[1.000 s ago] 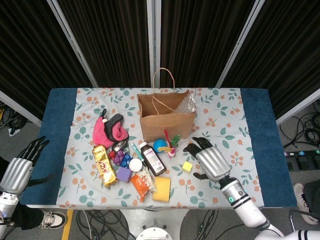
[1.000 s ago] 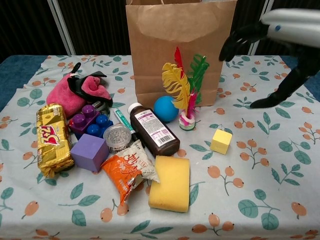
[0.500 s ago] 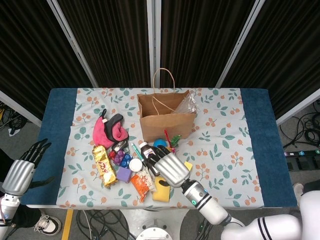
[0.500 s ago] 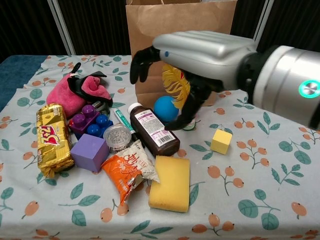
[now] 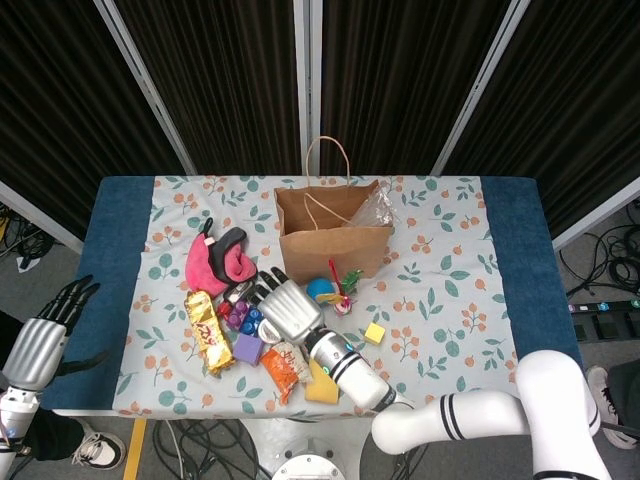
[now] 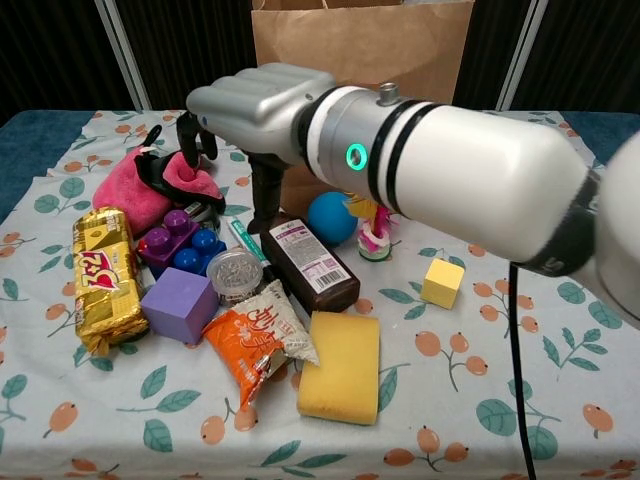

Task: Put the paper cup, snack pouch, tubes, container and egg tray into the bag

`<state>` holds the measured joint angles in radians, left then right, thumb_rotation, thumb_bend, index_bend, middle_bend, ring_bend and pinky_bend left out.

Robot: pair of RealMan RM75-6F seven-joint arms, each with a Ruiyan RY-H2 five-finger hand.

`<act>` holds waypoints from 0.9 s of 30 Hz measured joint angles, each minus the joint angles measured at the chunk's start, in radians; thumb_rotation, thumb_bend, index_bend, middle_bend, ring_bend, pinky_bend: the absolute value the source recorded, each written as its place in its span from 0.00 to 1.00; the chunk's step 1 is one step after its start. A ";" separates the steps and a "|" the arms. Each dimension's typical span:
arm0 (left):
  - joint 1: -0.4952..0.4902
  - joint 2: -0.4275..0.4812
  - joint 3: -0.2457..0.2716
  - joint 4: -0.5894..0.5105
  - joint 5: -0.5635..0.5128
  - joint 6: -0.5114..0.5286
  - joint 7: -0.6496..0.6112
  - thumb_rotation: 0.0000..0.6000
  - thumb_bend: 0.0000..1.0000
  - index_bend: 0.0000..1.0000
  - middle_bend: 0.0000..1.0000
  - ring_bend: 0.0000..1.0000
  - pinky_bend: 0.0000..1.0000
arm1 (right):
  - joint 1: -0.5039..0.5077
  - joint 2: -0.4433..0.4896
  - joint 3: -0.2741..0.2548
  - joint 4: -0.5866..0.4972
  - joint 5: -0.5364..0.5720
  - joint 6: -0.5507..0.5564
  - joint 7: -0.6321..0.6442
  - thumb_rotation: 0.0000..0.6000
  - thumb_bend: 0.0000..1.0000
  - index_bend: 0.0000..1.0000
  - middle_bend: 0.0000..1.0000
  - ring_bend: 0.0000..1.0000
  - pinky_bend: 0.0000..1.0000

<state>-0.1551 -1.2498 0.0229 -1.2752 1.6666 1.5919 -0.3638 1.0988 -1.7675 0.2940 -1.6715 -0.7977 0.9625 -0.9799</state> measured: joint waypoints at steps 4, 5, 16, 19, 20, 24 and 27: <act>0.000 -0.002 -0.002 0.011 -0.002 0.001 -0.011 1.00 0.03 0.10 0.14 0.11 0.26 | 0.056 -0.038 0.000 0.091 0.019 -0.048 0.006 1.00 0.02 0.31 0.23 0.07 0.14; 0.000 -0.003 -0.002 0.014 -0.001 0.002 -0.013 1.00 0.03 0.10 0.14 0.11 0.26 | 0.065 -0.046 -0.001 0.107 0.020 -0.057 0.011 1.00 0.02 0.31 0.23 0.07 0.14; 0.003 -0.010 -0.007 0.045 -0.004 0.011 -0.044 1.00 0.03 0.10 0.14 0.11 0.26 | 0.161 -0.139 -0.016 0.322 -0.033 -0.155 0.101 1.00 0.03 0.31 0.22 0.06 0.14; 0.002 -0.012 -0.008 0.056 -0.006 0.011 -0.054 1.00 0.03 0.10 0.14 0.11 0.26 | 0.182 -0.171 -0.018 0.388 -0.057 -0.179 0.135 1.00 0.03 0.31 0.22 0.06 0.14; 0.001 -0.012 -0.009 0.060 -0.007 0.011 -0.058 1.00 0.03 0.10 0.14 0.11 0.26 | 0.189 -0.181 -0.018 0.407 -0.062 -0.186 0.145 1.00 0.04 0.31 0.22 0.06 0.14; -0.002 -0.014 -0.015 0.069 -0.012 0.009 -0.071 1.00 0.03 0.10 0.14 0.11 0.26 | 0.214 -0.223 -0.019 0.483 -0.082 -0.214 0.183 1.00 0.04 0.31 0.22 0.06 0.14; -0.003 -0.014 -0.019 0.073 -0.018 0.009 -0.082 1.00 0.03 0.10 0.14 0.11 0.26 | 0.232 -0.248 -0.019 0.528 -0.092 -0.229 0.201 1.00 0.04 0.31 0.22 0.06 0.14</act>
<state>-0.1579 -1.2634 0.0039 -1.2022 1.6490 1.6009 -0.4457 1.3309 -2.0153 0.2749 -1.1432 -0.8901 0.7336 -0.7793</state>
